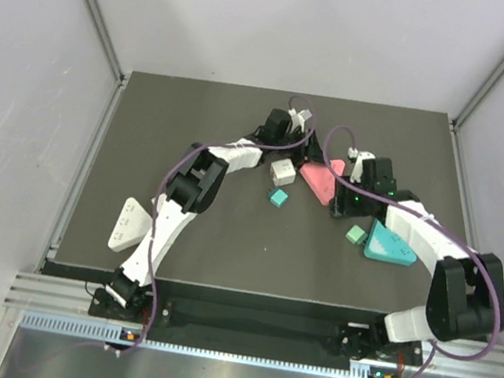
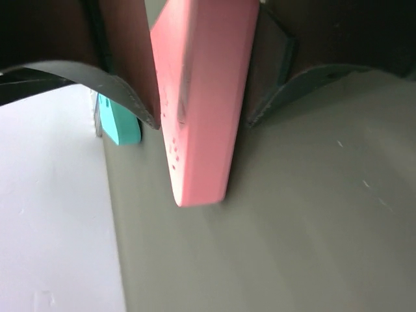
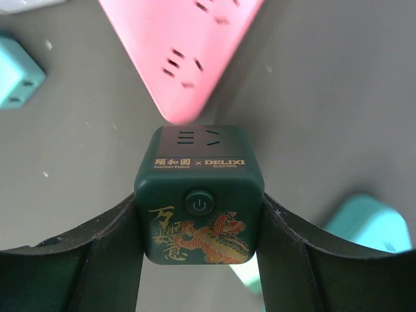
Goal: Insert the plug
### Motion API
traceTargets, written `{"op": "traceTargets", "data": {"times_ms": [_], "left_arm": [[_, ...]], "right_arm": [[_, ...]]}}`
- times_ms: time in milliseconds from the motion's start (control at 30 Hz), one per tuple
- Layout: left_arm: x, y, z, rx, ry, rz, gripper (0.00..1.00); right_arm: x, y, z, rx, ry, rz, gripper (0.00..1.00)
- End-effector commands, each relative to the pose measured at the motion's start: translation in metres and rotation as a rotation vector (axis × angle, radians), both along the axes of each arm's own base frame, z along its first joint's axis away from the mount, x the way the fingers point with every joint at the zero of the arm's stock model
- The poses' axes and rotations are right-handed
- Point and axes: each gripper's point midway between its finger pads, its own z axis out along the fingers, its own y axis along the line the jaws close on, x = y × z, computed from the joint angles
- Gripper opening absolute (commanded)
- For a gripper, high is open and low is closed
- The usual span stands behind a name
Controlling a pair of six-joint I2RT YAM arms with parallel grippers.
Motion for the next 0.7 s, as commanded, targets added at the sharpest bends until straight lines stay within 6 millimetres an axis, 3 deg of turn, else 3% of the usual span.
{"op": "traceTargets", "data": {"times_ms": [0, 33, 133, 200, 300, 333, 400, 467, 600, 667], "left_arm": [[0.003, 0.015, 0.049, 0.095, -0.106, 0.003, 0.63], [0.012, 0.022, 0.058, 0.117, -0.109, 0.032, 0.65], [0.041, 0.048, 0.121, 0.084, -0.132, 0.117, 0.70], [0.055, 0.075, 0.131, 0.092, -0.106, 0.199, 0.71], [0.047, 0.106, 0.129, 0.145, -0.079, 0.251, 0.72], [0.037, 0.114, 0.124, 0.189, -0.086, 0.246, 0.72], [0.026, 0.127, 0.115, 0.263, -0.062, 0.258, 0.71], [-0.004, 0.139, 0.100, 0.332, 0.012, 0.243, 0.67], [-0.068, 0.133, 0.095, 0.361, -0.005, 0.185, 0.67], [-0.099, 0.135, 0.088, 0.424, -0.024, 0.149, 0.67]], "right_arm": [[-0.004, -0.024, 0.033, -0.091, -0.029, -0.046, 0.00], [0.004, -0.024, 0.051, -0.105, -0.063, -0.046, 0.00], [0.015, -0.033, 0.077, -0.181, -0.127, -0.022, 0.00], [0.025, -0.035, 0.086, -0.237, -0.169, 0.043, 0.00], [0.045, -0.036, 0.107, -0.285, -0.242, 0.111, 0.00], [0.050, -0.017, 0.118, -0.210, -0.275, 0.227, 0.00], [0.059, -0.015, 0.119, -0.279, -0.300, 0.363, 0.00], [0.072, -0.011, 0.131, -0.333, -0.349, 0.471, 0.00], [0.079, 0.013, 0.132, -0.350, -0.383, 0.808, 0.00], [0.080, 0.016, 0.128, -0.348, -0.364, 0.891, 0.00]]}}
